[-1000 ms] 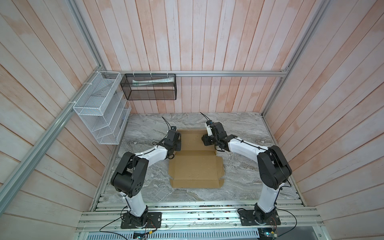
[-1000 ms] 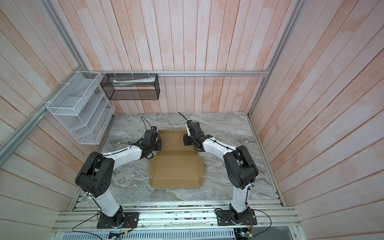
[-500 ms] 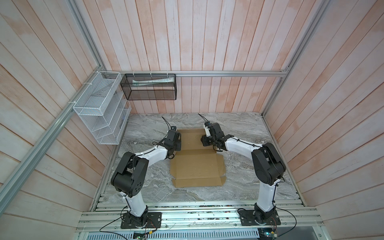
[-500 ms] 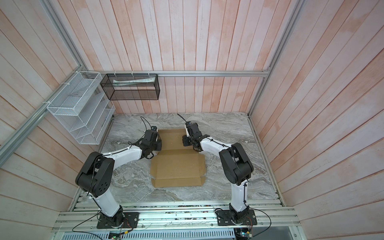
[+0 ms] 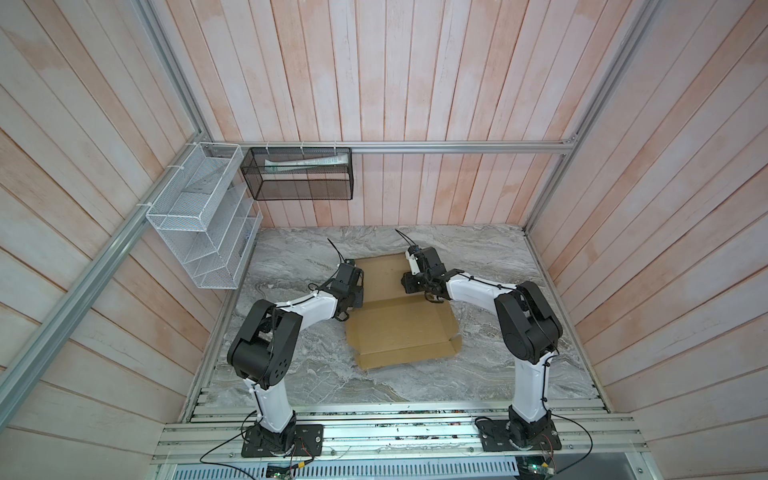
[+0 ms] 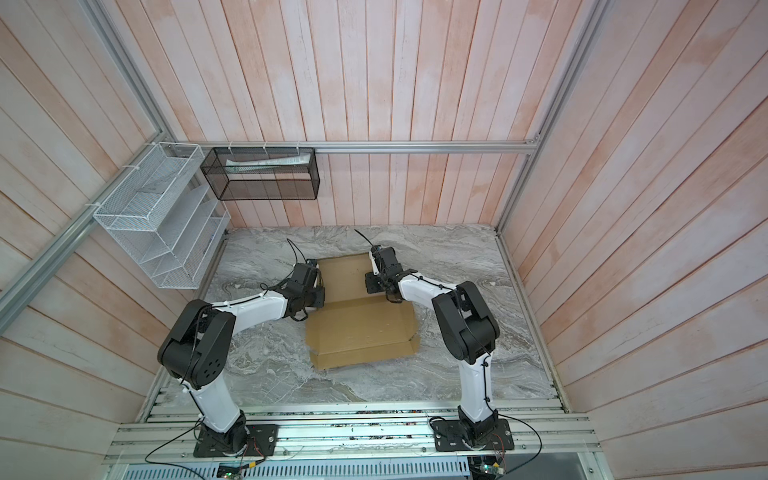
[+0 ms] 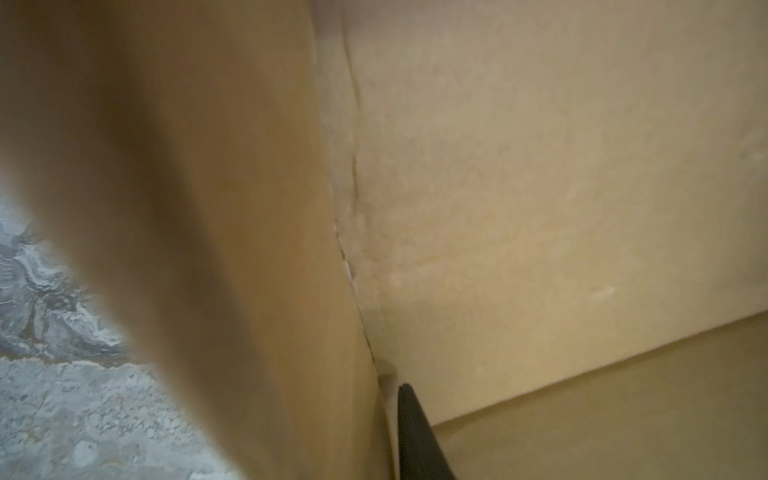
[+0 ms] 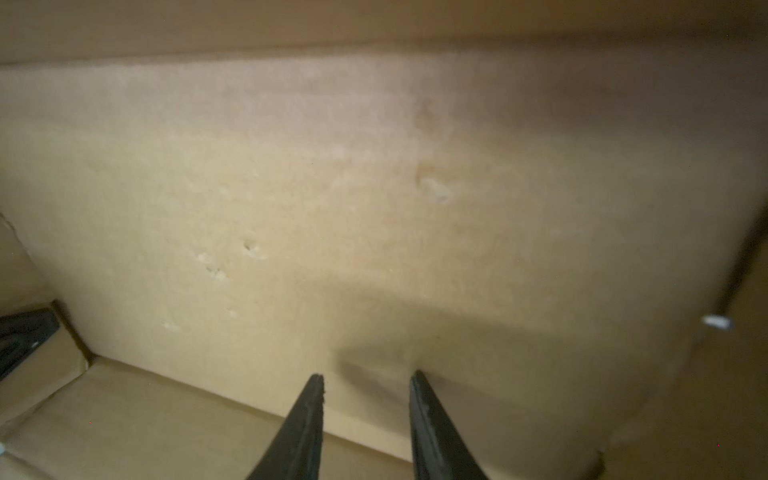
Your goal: Fold the paper box
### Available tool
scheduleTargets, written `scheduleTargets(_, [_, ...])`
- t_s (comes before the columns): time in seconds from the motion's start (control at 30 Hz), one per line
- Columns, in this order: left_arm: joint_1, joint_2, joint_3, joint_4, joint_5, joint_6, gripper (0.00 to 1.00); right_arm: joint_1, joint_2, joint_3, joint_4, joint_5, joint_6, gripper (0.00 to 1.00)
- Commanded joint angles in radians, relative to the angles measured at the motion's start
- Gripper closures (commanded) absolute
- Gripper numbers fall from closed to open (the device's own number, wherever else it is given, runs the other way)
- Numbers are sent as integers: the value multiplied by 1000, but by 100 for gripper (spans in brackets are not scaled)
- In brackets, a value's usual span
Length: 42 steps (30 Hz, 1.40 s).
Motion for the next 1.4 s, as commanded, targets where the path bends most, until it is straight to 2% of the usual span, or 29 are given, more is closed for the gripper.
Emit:
scheduleTargets(0.0, [-1,9,1,-35,16,-9,75,-4,28,25,-3,-18,-14,64])
scheduleTargets(0.2, [2,5,23,-47,12,-11,70,-7,40,36,-14,-23,-18,64])
scheduleTargets(0.5, [10,6,58,-62,14,-6,68,-8,70,65,-32,-38,-24,65])
scheduleTargets(0.6, [22,12,68,-64,32,-7,79,-8,69,72,-42,-41,-23,65])
scheduleTargets(0.67, [30,23,78,-69,43,-11,80,-8,63,74,-48,-41,-23,65])
scheduleTargets(0.93, [52,59,101,-88,78,-13,98,-5,7,53,-58,-41,-23,65])
scheduleTargets(1.37, [56,98,174,-231,168,46,100,34,-155,15,-107,-39,-55,65])
